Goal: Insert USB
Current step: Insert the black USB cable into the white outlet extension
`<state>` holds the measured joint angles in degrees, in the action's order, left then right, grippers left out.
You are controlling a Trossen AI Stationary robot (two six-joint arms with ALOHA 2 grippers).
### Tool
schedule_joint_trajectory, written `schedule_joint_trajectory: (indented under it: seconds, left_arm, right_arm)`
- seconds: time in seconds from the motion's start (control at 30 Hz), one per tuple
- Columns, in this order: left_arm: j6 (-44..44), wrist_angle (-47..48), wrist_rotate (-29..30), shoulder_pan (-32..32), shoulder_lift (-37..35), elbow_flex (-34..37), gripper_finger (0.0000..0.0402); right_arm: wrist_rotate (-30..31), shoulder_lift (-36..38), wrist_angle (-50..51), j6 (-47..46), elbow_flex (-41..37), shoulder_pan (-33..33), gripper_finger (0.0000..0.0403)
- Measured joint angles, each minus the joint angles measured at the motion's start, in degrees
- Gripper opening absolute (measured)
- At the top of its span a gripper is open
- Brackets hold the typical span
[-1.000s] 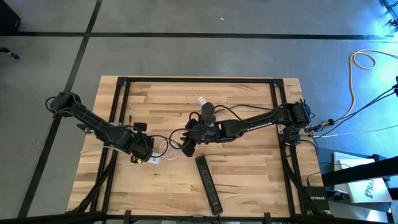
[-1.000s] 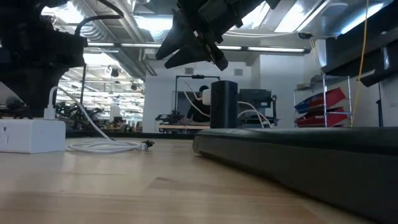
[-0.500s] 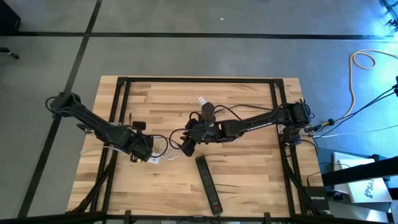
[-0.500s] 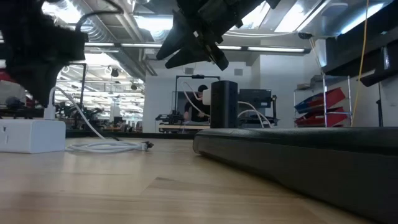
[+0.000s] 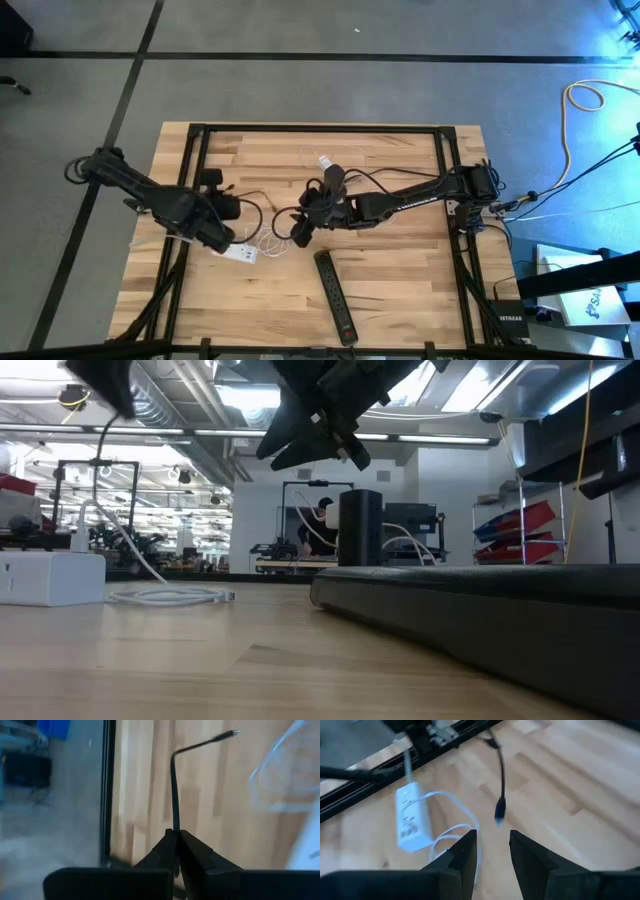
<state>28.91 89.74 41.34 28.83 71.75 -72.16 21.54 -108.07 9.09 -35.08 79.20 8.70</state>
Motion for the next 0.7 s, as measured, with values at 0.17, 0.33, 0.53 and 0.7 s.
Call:
schedule_joint_trajectory:
  seconds: [0.17,0.33,0.53,0.7]
  left_arm:
    - [-0.4,-0.7,0.2,4.5,-0.4,-8.0,0.0000]
    - [-0.2,-4.2,0.5,9.3,-0.4,-13.2,0.0000]
    - [-4.2,-18.8,-5.8,14.7,-0.4,-15.2,0.0000]
    - [-6.5,-26.6,-9.4,18.3,-0.4,-15.2,0.0000]
  right_arm:
    - [5.6,0.0,0.1,3.0,0.0,1.3,0.0099]
    - [5.4,-1.1,-0.1,4.3,-0.1,2.1,0.0099]
    - [0.4,-7.2,-5.8,7.7,-0.2,2.7,0.0099]
    - [-1.7,-11.7,-15.4,9.4,-0.2,2.8,0.0099]
